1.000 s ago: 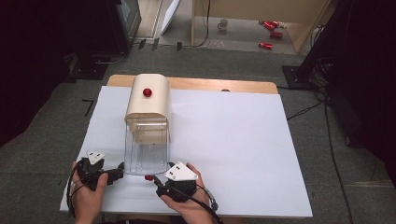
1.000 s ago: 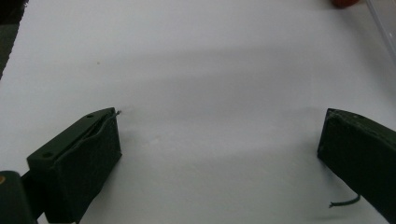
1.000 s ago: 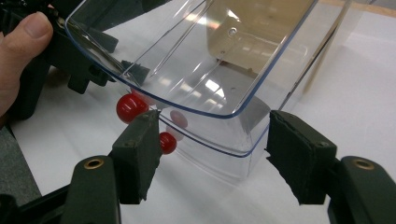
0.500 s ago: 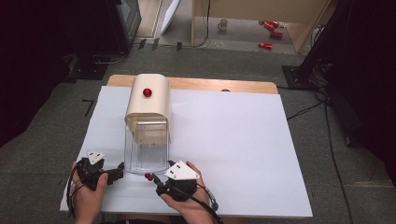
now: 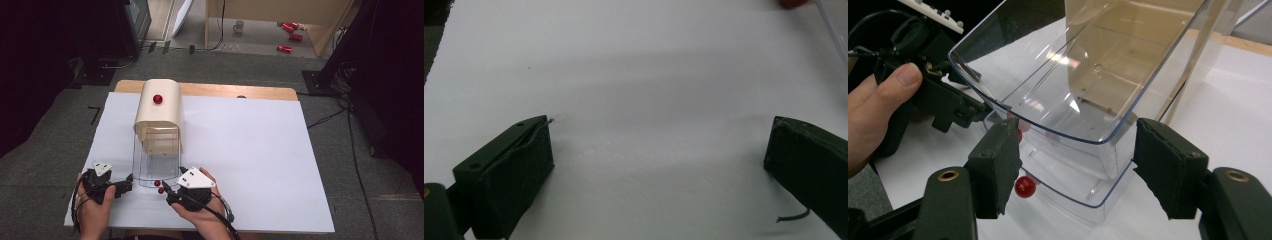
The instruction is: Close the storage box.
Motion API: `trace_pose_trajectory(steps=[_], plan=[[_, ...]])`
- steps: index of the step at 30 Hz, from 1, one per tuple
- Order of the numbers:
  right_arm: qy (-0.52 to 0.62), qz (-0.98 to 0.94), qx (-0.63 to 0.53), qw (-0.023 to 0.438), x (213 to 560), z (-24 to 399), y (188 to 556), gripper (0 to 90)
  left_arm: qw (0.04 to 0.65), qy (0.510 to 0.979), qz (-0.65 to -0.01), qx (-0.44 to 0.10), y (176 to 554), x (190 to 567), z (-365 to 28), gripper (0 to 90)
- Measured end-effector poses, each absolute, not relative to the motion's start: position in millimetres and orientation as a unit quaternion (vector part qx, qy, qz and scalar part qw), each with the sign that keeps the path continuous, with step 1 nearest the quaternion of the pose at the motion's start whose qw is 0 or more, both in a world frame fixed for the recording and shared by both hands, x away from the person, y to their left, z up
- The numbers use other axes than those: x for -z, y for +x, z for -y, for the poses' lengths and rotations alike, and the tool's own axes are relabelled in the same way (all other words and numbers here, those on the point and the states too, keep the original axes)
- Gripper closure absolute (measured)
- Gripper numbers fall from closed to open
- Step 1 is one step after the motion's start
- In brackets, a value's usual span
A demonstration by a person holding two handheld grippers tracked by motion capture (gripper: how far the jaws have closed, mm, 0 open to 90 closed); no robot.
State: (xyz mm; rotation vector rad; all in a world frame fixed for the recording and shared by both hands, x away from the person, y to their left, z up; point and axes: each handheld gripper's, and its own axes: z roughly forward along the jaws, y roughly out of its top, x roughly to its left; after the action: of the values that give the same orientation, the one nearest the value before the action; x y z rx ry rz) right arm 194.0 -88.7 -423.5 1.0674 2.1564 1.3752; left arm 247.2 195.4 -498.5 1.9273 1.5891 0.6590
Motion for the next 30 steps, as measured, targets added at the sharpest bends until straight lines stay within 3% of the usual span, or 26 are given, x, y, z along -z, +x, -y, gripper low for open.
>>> trace_pose_trajectory(steps=[30], plan=[[0.412,-0.746,-0.489,0.187,408,85,244,35.0,0.274,0.718,-0.591,-0.245,247,498,-196,0.0]])
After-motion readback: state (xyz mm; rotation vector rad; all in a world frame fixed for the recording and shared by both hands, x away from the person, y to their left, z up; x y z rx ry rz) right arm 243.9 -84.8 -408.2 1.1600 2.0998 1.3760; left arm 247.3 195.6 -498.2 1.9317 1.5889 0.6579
